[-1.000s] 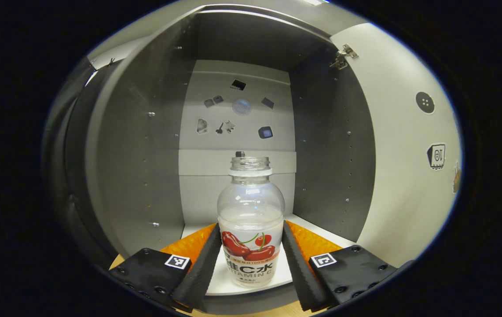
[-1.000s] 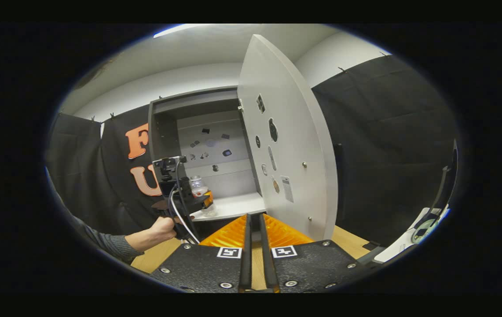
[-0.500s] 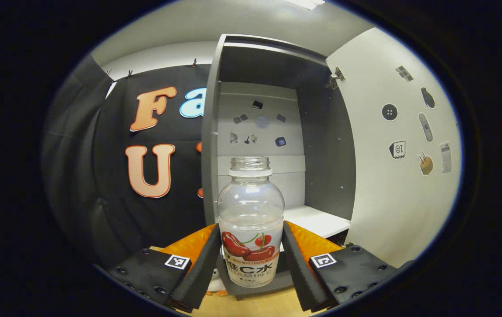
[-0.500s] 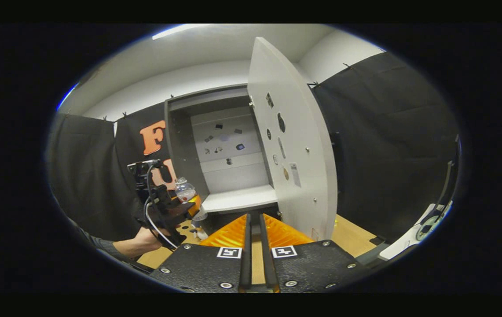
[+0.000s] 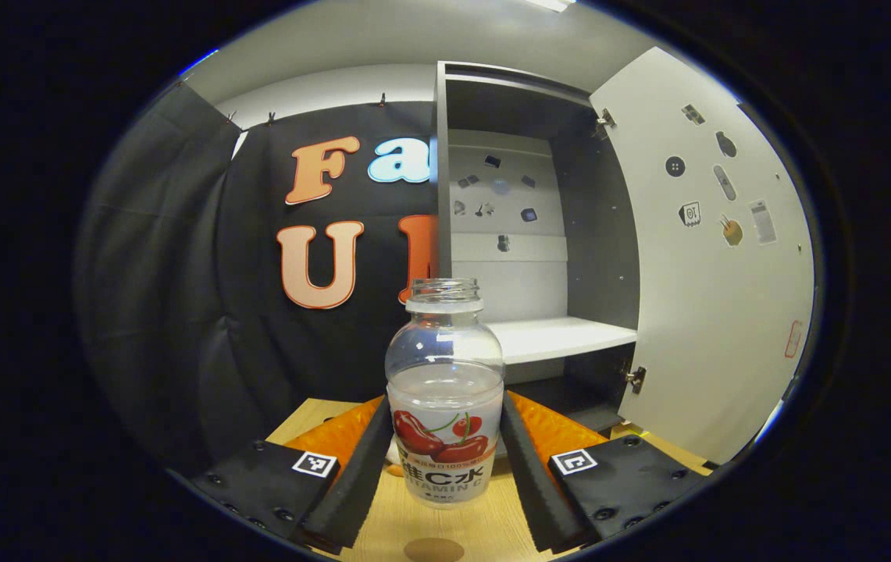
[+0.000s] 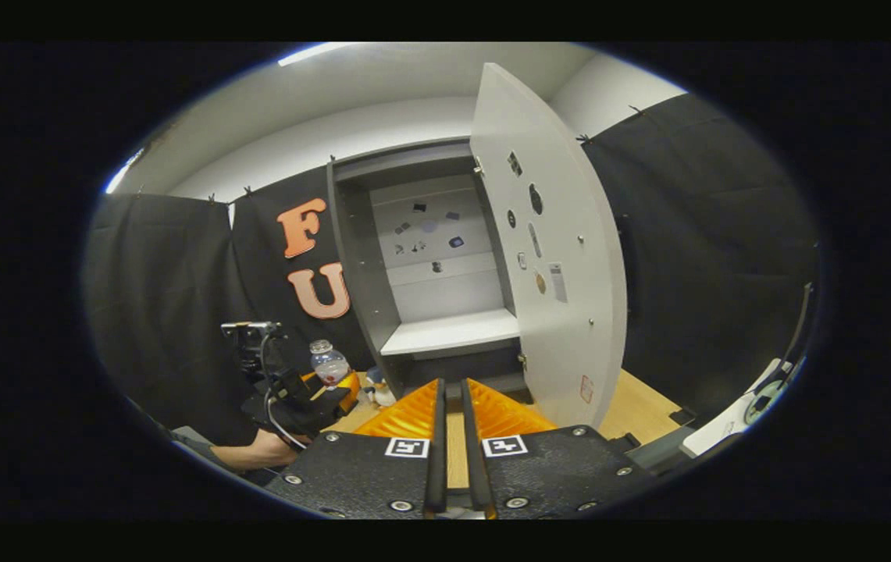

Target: Open the cabinet door with the right hand, grasp the bottle in the cabinet with the left hand and place it on the coaster, then close the cabinet door with the right hand.

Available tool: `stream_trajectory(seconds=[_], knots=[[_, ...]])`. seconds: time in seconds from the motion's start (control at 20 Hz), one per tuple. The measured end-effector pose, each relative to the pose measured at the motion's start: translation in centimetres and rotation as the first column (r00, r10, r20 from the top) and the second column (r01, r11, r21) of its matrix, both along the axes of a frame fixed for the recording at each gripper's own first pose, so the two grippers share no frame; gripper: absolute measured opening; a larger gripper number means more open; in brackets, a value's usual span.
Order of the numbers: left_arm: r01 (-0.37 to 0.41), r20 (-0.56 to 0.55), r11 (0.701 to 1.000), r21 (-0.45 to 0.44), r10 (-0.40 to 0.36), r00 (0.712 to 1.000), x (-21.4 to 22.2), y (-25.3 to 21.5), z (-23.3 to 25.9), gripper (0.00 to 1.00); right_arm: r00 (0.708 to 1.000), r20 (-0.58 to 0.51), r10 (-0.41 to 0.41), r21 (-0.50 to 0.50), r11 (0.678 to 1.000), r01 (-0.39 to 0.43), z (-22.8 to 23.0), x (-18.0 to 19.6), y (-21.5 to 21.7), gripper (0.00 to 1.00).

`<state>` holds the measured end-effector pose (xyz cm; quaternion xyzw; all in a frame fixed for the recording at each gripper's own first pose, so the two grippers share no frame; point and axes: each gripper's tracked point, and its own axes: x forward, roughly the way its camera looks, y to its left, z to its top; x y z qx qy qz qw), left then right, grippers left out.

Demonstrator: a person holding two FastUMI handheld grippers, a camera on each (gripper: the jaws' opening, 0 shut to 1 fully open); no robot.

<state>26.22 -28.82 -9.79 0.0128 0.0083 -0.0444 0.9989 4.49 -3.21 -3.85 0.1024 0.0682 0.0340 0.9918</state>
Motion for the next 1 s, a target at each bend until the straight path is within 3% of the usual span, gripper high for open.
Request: stream_trajectory(seconds=[0.15,0.2,0.25,0.4,0.55,0.6,0.7,0.8,0.85,1.0], knots=[[-0.008,-0.018,1.0,0.012,0.008,1.0,-0.9,0.4,-1.5,0.85,1.0,-0.014,0.013,0.0,1.0,-0.013,-0.9,-0.1,0.4,0.11],[-0.01,-0.021,1.0,0.011,0.01,1.0,-1.0,0.6,-1.9,0.86,1.0,-0.022,0.017,0.003,1.0,-0.017,-1.3,0.0,0.6,0.01],[-0.012,-0.027,1.0,0.003,0.012,1.0,-1.2,0.7,-2.4,0.86,0.999,-0.03,0.023,0.004,1.0,-0.023,-1.6,0.1,0.8,0.21],[-0.024,-0.042,1.0,-0.013,0.023,0.999,-1.6,0.7,-3.8,0.85,0.997,-0.072,0.04,0.004,0.999,-0.039,-3.3,0.4,1.3,0.21],[-0.019,-0.048,1.0,0.005,0.019,0.999,-1.9,0.8,-5.1,0.85,0.994,-0.105,0.041,0.015,0.999,-0.039,-4.9,0.9,1.5,0.06],[-0.017,-0.047,1.0,0.016,0.018,0.999,-1.7,1.0,-5.4,0.85,0.992,-0.119,0.04,0.023,0.999,-0.037,-5.4,1.0,1.5,0.13],[-0.017,-0.059,1.0,0.018,0.018,0.998,-1.8,1.1,-6.4,0.85,0.988,-0.151,0.036,0.033,0.999,-0.032,-6.6,0.9,1.5,0.15],[-0.025,-0.074,1.0,0.013,0.026,0.997,-2.2,1.0,-7.3,0.85,0.983,-0.181,0.032,0.037,0.999,-0.025,-7.7,1.0,1.3,0.09],[-0.023,-0.083,1.0,0.013,0.024,0.996,-2.2,1.0,-7.7,0.85,0.98,-0.198,0.028,0.041,0.999,-0.02,-8.2,1.0,1.2,0.15],[-0.034,-0.11,0.999,0.007,0.034,0.993,-2.1,1.1,-8.7,0.85,0.97,-0.243,0.024,0.045,0.999,-0.013,-9.9,1.0,1.2,0.15]])
